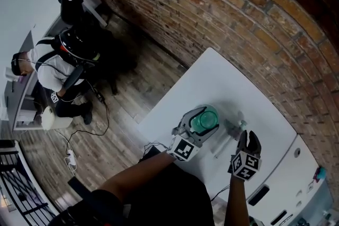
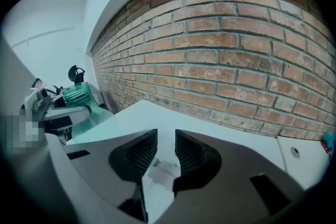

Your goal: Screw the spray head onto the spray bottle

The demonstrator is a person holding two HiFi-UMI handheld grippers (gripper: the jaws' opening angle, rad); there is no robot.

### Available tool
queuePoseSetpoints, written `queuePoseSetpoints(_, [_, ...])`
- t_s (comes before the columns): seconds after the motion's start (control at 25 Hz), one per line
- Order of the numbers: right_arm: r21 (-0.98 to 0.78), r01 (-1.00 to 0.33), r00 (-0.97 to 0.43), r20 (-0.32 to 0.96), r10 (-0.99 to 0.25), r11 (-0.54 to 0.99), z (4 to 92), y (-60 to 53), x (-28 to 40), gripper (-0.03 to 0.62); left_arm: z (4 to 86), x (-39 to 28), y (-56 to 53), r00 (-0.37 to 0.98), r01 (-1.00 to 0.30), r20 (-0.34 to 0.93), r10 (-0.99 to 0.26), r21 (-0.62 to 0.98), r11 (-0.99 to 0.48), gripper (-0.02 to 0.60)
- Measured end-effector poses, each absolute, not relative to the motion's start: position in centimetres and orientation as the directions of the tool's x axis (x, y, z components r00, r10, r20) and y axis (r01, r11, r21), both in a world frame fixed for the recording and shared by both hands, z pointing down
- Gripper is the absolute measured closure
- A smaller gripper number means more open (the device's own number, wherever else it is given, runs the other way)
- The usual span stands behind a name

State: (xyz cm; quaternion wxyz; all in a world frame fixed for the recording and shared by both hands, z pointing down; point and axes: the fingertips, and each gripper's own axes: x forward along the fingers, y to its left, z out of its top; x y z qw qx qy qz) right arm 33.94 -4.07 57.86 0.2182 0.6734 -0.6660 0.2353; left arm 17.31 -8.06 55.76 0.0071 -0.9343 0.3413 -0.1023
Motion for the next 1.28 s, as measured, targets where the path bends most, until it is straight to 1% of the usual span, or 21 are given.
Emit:
queuePoseSetpoints(0.24, [-0.039, -0.999, -0.033, 0.666, -0.745, 0.009, 60.9, -4.4, 33.9, 0.5, 55.4, 17.4, -8.1, 0.748, -0.636, 0.177, -0.64, -0.084, -0.767, 0.261])
queuePoseSetpoints(0.48, [-0.036, -0.999, -0.015, 0.725, -0.688, -0.016, 63.3, -4.4, 35.2, 0.5, 55.1, 17.3, -8.3, 0.745, -0.644, 0.167, -0.646, -0.072, -0.762, 0.261])
queuePoseSetpoints(0.64, [-0.084, -0.996, -0.035, 0.76, -0.649, -0.045, 64.9, -4.2, 35.8, 0.5, 55.3, 17.3, -8.2, 0.747, -0.64, 0.174, -0.642, -0.074, -0.765, 0.261])
queuePoseSetpoints(0.8, [-0.139, -0.989, -0.077, 0.777, -0.624, -0.051, 66.0, -4.5, 35.3, 0.461, 54.8, 17.3, -8.4, 0.747, -0.641, 0.176, -0.641, -0.064, -0.765, 0.261])
queuePoseSetpoints(1.28, [-0.169, -0.978, -0.077, 0.837, -0.542, -0.122, 68.7, -5.0, 35.6, 0.459, 55.1, 17.2, -8.1, 0.757, -0.629, 0.176, -0.63, -0.063, -0.774, 0.261])
